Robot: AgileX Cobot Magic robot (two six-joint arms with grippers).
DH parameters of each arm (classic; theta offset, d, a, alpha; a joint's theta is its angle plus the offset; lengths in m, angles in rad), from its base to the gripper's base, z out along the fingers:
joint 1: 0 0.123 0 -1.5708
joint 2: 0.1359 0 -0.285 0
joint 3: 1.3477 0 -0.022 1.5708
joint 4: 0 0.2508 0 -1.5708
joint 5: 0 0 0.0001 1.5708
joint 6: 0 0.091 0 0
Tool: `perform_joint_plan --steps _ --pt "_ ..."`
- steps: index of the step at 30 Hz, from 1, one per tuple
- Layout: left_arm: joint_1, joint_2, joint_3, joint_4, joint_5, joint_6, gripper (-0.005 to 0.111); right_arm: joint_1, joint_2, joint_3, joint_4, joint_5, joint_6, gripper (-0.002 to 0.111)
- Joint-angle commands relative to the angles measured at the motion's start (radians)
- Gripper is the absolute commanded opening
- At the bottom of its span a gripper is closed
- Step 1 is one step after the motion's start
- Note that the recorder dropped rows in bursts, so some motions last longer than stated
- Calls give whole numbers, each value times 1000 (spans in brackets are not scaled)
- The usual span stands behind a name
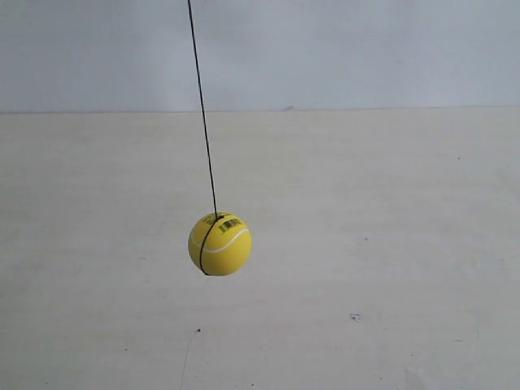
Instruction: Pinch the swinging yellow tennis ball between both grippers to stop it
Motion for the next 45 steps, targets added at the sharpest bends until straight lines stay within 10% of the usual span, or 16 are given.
perform_joint_plan --steps 1,15,26,34,45 --pt "-7 -1 3 -11 1 -12 5 49 -1 48 34 86 -236 0" --pt "-7 -1 3 -11 1 -12 5 7 -46 337 45 -445 -174 0" --pt "-7 -1 3 -11 1 -12 5 11 -46 337 225 -404 94 0" --pt "-7 -1 3 -11 1 -12 5 9 -46 337 1030 -312 -1149 0" --pt "-7 -1 3 -11 -3 -12 5 -33 -46 337 984 -83 -1178 0"
